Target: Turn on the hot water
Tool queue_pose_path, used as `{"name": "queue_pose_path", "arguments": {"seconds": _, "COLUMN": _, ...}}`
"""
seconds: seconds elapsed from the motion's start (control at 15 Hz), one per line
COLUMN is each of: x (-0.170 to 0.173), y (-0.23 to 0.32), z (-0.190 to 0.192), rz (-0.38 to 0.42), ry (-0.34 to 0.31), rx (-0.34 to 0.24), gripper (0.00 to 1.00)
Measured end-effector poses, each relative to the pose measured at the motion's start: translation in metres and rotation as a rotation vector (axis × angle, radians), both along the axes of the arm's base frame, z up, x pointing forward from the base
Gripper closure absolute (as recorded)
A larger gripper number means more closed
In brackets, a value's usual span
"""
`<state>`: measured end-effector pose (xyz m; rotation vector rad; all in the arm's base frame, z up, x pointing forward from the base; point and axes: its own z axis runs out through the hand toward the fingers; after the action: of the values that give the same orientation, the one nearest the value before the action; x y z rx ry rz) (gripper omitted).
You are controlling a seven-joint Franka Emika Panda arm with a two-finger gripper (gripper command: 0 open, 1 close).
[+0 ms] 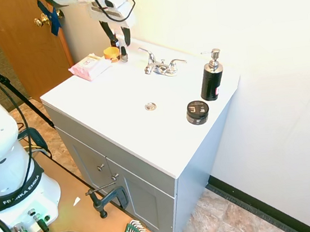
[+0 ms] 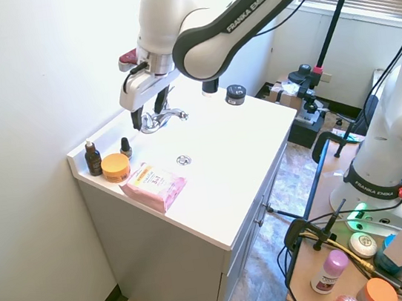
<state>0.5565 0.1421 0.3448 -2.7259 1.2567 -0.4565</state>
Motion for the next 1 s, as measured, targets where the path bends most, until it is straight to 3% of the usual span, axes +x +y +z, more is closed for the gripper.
{"name": "queue_pose_path", "arguments": {"seconds": 0.4, "x": 0.047, "y": 0.004, "z": -0.017, "rz": -0.028, "ry": -0.065, "rx": -0.023, "gripper": 0.0}}
{"name": "queue_pose_path", "arguments": {"seconds": 0.67, "x": 0.056, "y": -0.006, "z": -0.043, "rz": -0.043, "ry": -0.044, "rx": -0.045, "gripper": 0.0}}
{"name": "queue_pose_path", "arguments": {"seconds": 1.0, "x": 0.053, "y": -0.014, "z": -0.057, "rz": -0.083, "ry": -0.018, "rx": -0.024, "gripper": 0.0}}
